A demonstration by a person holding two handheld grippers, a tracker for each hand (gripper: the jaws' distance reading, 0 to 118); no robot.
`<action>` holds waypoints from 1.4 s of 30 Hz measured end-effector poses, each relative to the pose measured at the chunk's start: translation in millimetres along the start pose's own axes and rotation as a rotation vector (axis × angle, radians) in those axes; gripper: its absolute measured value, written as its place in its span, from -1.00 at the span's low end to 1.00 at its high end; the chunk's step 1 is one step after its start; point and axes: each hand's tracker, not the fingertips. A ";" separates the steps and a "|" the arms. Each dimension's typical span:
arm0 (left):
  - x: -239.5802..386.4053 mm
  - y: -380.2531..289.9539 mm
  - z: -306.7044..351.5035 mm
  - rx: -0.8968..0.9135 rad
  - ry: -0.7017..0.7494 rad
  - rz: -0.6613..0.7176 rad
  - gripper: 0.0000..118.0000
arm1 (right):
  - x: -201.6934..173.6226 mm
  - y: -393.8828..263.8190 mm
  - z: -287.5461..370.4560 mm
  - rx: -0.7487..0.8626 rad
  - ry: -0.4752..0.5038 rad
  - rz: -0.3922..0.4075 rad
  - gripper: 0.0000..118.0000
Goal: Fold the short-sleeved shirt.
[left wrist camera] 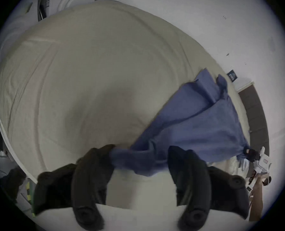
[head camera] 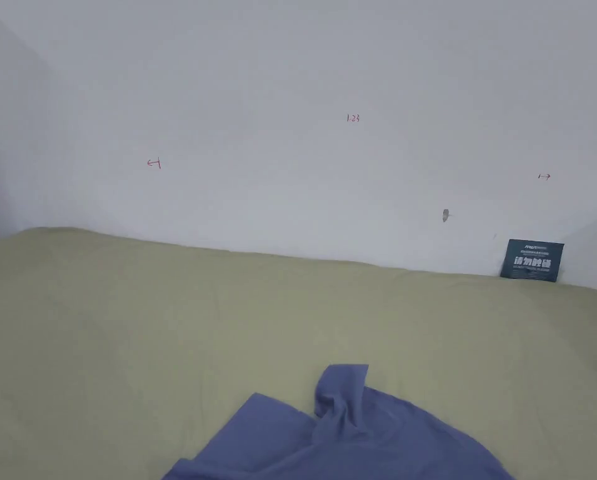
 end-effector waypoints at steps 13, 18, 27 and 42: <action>129.6 -40.4 148.8 0.935 -0.012 -0.411 0.39 | -134.8 -49.8 138.2 0.760 -0.159 0.375 0.25; 137.9 -80.3 156.5 1.103 0.029 -0.337 -1.00 | -149.0 -83.6 140.8 0.842 -0.193 0.418 -0.98; 86.0 -16.8 113.2 0.581 0.065 -0.433 0.62 | -149.4 -84.9 140.7 0.794 -0.090 0.375 -1.00; 36.7 5.2 -12.4 0.061 0.323 -0.187 -0.06 | -157.4 -35.0 83.2 0.499 -0.014 0.452 -1.00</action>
